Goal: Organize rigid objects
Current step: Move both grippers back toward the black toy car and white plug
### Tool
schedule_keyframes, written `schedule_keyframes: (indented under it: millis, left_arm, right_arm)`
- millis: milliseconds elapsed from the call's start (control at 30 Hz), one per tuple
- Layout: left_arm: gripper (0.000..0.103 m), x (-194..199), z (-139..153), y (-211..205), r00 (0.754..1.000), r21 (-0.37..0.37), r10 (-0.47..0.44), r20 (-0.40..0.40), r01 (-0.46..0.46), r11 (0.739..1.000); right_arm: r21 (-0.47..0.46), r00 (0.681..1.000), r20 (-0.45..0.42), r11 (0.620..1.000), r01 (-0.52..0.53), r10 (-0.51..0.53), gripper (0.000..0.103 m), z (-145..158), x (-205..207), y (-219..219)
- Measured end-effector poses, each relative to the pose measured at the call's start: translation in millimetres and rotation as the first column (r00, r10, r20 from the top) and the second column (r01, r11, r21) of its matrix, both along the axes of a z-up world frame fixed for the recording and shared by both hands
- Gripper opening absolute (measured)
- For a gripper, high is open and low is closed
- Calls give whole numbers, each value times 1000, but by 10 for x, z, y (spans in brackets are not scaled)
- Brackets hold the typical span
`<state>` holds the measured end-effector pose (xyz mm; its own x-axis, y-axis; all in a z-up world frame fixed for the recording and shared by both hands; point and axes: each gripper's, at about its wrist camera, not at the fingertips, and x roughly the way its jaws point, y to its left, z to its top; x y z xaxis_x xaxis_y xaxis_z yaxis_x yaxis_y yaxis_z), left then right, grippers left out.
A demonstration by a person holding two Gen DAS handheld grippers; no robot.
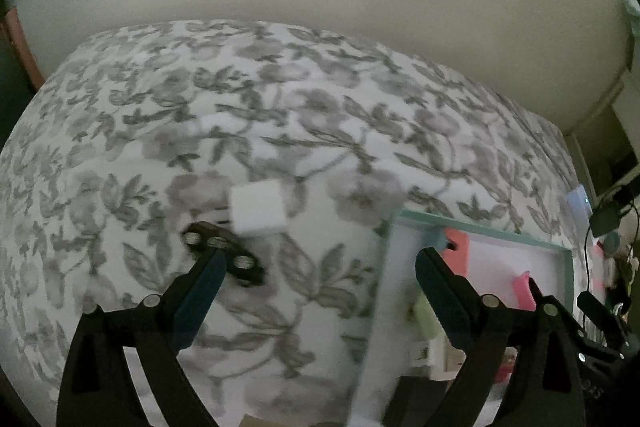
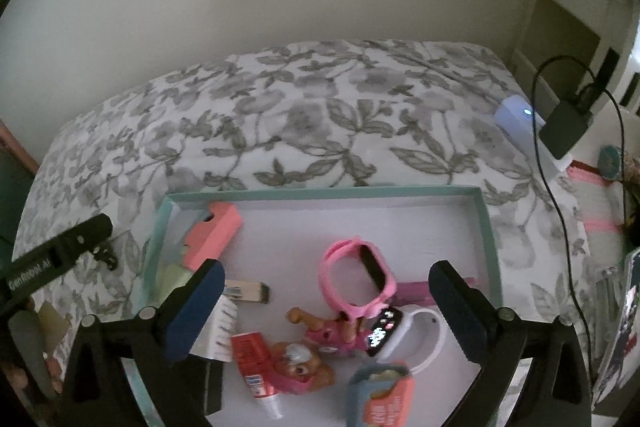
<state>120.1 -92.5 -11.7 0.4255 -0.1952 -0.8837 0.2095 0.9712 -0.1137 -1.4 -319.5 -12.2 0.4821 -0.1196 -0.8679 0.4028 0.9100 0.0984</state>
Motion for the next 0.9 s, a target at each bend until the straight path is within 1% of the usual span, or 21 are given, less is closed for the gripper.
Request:
schedule_keyframes:
  millis: [100, 233, 333, 433, 567, 733, 900]
  left_arm:
    - [97, 50, 34, 266, 998, 15, 56, 14, -56, 998]
    - [97, 102, 74, 682, 990, 33, 138, 27, -139, 990]
    - [97, 120, 72, 1012, 978, 53, 207, 22, -208, 977]
    - [97, 147, 38, 1282, 967, 58, 256, 9, -256, 965]
    - [97, 189, -47, 1439, 962, 44, 271, -22, -270, 962]
    - [97, 250, -224, 1356, 973, 31, 216, -77, -214, 976]
    - [97, 363, -440, 1244, 977, 25, 170, -131, -169, 985]
  right_arm:
    - [2, 1000, 5, 1000, -25, 25, 103, 5, 45, 119]
    - [52, 998, 25, 997, -60, 59, 103, 9, 149, 331]
    - [73, 994, 40, 992, -102, 99, 103, 22, 254, 567]
    - [85, 988, 56, 986, -146, 141, 103, 47, 346, 807]
    - [76, 976, 74, 974, -212, 207, 103, 71, 482, 1156]
    - [63, 963, 59, 962, -267, 263, 103, 15, 652, 1463]
    - [55, 959, 33, 957, -284, 282, 103, -109, 826, 1562]
